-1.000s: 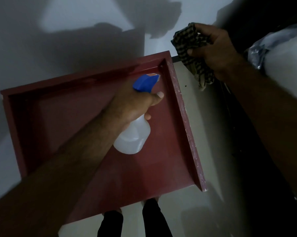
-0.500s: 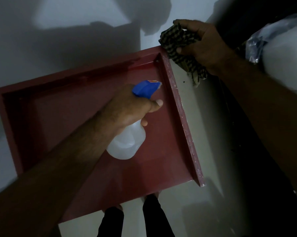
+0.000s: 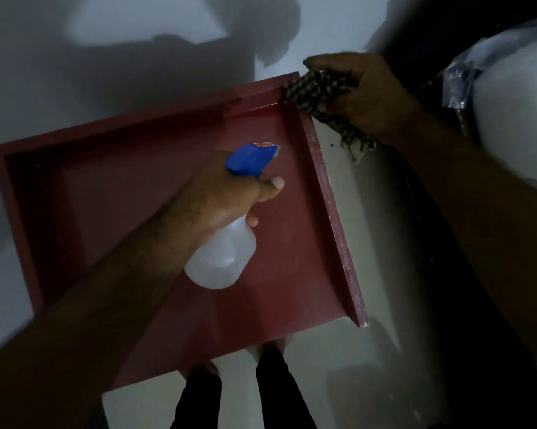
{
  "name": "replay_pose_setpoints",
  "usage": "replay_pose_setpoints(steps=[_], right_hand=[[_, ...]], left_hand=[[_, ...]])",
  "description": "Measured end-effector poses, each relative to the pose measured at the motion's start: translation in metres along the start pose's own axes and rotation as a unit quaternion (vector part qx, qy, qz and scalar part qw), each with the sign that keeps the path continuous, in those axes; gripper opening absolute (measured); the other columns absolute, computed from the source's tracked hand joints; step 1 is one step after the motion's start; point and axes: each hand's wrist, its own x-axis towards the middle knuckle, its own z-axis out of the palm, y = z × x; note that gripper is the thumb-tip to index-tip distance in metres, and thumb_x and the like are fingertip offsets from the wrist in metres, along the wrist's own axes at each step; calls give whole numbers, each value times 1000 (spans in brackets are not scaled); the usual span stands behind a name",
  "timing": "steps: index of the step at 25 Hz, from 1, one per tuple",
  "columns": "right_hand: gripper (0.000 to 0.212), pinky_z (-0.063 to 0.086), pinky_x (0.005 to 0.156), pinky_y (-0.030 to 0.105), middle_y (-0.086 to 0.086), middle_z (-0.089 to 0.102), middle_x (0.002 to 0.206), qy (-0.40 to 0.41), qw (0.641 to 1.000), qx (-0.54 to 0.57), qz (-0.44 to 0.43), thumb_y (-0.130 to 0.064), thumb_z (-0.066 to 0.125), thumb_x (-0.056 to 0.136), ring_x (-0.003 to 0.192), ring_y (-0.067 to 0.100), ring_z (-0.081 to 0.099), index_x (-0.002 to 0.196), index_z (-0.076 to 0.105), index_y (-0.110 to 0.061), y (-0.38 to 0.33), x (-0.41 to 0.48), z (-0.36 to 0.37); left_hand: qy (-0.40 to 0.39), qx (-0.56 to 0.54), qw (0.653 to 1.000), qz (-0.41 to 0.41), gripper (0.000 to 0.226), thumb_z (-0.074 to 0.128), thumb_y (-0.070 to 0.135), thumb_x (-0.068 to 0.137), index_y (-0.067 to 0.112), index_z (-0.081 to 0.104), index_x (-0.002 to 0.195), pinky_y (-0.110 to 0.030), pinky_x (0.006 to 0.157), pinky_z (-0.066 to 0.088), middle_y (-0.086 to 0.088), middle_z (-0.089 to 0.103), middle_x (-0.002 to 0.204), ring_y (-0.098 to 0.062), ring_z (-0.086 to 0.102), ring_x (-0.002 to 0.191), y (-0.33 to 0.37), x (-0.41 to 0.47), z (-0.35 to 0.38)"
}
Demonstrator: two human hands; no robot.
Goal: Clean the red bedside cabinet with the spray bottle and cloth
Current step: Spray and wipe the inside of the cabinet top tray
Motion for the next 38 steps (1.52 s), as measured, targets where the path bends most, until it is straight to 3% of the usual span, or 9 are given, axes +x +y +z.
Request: replay_pose_setpoints(steps=[4, 8, 12, 16, 22, 26, 30, 36, 38], right_hand=[[63, 56, 103, 28, -7, 68, 128, -30, 999, -14, 18, 11, 73, 85, 116, -2, 65, 135, 65, -27, 2, -26, 0], [62, 49, 90, 4, -6, 61, 134, -17, 999, -51, 5, 16, 64, 88, 107, -19, 58, 141, 62, -15, -12, -14, -2], [56, 50, 110, 25, 4, 66, 138, 14, 997, -68, -32, 4, 69, 83, 126, 0, 58, 137, 67, -13, -20, -3, 5], [45, 48, 91, 3, -10, 66, 118, -10, 998, -56, -17, 3, 77, 88, 99, -25, 59, 131, 69, -9, -15, -40, 9], [56, 54, 103, 23, -2, 68, 130, -18, 998, -68, 6, 10, 74, 85, 109, -9, 63, 136, 67, -10, -15, -52, 9], [61, 44, 98, 8, -2, 58, 144, -4, 994, -104, 13, 5, 72, 89, 124, 2, 51, 145, 61, -17, -21, -43, 12], [60, 56, 98, 20, -4, 65, 137, -14, 995, -91, 49, 2, 76, 89, 115, 2, 64, 143, 64, -20, -13, -85, 18], [66, 47, 86, 3, 2, 63, 138, -11, 992, -104, 69, 11, 71, 87, 118, 6, 57, 145, 61, -19, -17, -94, 20], [68, 49, 100, 14, 3, 59, 146, 10, 992, -108, 64, 11, 70, 86, 125, 7, 54, 146, 60, -20, -20, -81, 24]], left_hand=[[-1, -2, 1000, 13, 49, 77, 40, 85, 43, 60, 130, -50, 94, 56, 12, 62, 84, -16, 66, 62, -2, -8, -3], [7, -6, 1000, 18, 47, 76, 38, 86, 44, 60, 129, -41, 88, 58, 13, 63, 85, -14, 66, 60, -2, -14, -2], [23, -9, 1000, 16, 46, 76, 38, 86, 43, 61, 129, -34, 83, 56, 12, 61, 82, -12, 66, 60, 2, -18, -1], [30, -7, 999, 22, 40, 75, 39, 87, 40, 63, 125, -36, 84, 58, 6, 60, 82, -12, 66, 60, 5, -21, 1], [27, -10, 1000, 12, 44, 78, 41, 83, 22, 65, 121, -54, 90, 58, 2, 63, 85, -15, 67, 60, -1, -25, 11], [18, -13, 1000, 19, 43, 78, 40, 84, 21, 65, 121, -55, 89, 58, 2, 62, 83, -16, 66, 58, -9, -34, 13], [9, -12, 1000, 24, 42, 78, 42, 82, 24, 67, 118, -56, 87, 58, 4, 62, 80, -16, 66, 58, -19, -43, 11], [2, -14, 999, 31, 45, 79, 39, 83, 19, 65, 121, -55, 86, 59, 4, 62, 81, -17, 66, 58, -28, -54, 11], [4, -15, 999, 31, 46, 79, 38, 84, 17, 64, 121, -52, 84, 60, 4, 61, 80, -17, 66, 58, -29, -57, 13]])
